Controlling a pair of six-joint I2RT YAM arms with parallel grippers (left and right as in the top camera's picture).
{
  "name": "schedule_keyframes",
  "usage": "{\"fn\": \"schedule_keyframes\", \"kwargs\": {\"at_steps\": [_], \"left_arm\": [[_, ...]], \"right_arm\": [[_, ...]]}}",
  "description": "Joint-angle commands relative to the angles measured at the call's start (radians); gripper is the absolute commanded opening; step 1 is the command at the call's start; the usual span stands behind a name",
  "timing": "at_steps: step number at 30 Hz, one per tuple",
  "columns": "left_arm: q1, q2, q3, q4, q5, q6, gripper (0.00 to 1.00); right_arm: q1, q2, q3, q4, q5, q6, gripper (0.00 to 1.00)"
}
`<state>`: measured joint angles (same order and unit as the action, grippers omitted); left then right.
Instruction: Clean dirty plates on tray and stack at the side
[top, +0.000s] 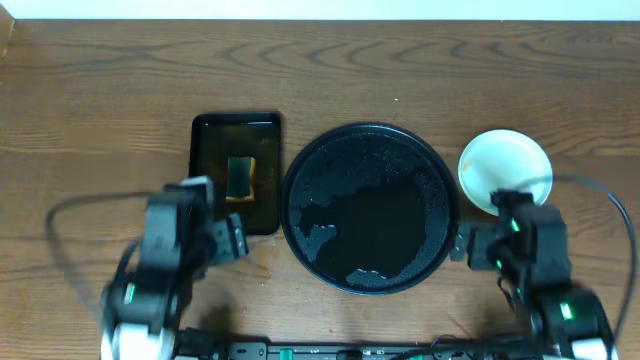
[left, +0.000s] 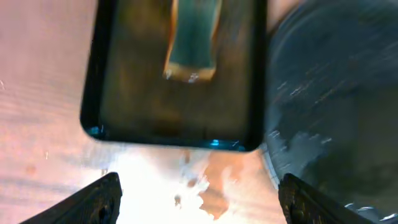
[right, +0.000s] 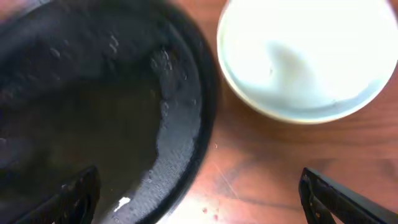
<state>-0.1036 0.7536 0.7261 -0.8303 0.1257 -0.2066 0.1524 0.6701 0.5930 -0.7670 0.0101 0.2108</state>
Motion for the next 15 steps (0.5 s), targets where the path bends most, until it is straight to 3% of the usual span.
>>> {"fn": "schedule_keyframes", "kwargs": {"at_steps": [1,7,15], "left_arm": [[-0.005,-0.218,-0.045,0.021,-0.039,0.002,0.81],[-0.005,-0.401,-0.046,0.017,-0.040,0.002,0.82],[-0.005,-0.416,-0.046,0.016,-0.040,0.002,0.82]], "right_arm": [[0.017,-0.149,-0.020,-0.010,0.056,0.021,0.99],[0.016,-0.220,-0.020,-0.019,0.041,0.020,0.99],[0.016,-0.219,-0.020,-0.102,0.041,0.020,0.99]]}}
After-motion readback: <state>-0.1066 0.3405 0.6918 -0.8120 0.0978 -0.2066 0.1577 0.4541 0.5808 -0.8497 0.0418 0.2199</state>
